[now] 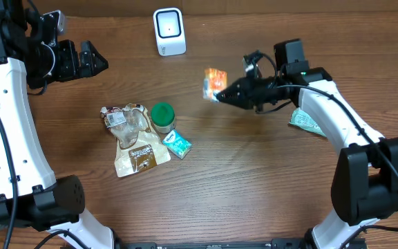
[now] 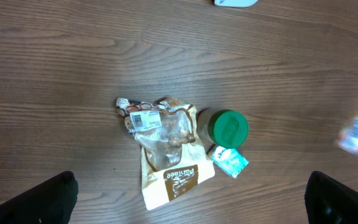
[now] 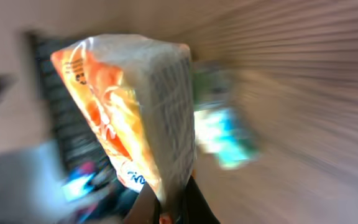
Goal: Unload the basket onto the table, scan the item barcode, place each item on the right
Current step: 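Lift the orange packet and carry it toward the scanner, then hold the orange packet in front of the scanner window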
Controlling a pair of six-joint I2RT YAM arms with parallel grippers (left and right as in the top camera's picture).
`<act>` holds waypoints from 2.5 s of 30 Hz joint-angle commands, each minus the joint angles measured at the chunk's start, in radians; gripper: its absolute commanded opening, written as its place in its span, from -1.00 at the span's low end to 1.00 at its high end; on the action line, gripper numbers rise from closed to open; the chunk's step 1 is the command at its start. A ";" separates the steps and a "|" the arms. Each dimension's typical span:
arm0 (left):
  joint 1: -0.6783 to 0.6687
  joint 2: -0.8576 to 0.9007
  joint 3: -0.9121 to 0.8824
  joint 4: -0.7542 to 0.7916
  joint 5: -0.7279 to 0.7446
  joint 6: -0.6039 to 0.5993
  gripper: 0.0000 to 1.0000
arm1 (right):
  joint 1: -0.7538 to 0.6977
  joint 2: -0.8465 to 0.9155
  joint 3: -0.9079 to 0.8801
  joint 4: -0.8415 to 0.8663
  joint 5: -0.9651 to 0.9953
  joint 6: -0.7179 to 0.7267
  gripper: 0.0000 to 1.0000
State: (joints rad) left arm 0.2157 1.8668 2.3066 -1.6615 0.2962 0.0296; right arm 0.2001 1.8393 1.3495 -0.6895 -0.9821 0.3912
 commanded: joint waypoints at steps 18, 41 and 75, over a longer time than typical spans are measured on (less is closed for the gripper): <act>-0.007 -0.008 0.016 -0.002 0.008 0.016 0.99 | 0.138 0.070 0.611 -0.497 1.009 -0.091 -0.92; -0.007 -0.008 0.016 -0.002 0.008 0.016 0.99 | 0.420 0.570 0.716 0.805 1.582 -1.022 -0.92; -0.007 -0.008 0.016 -0.002 0.008 0.016 0.99 | 0.399 0.694 0.716 0.859 1.452 -1.103 -0.92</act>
State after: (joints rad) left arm 0.2157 1.8668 2.3066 -1.6619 0.2962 0.0296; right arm 0.6037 2.5820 2.0552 0.1635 0.4603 -0.7944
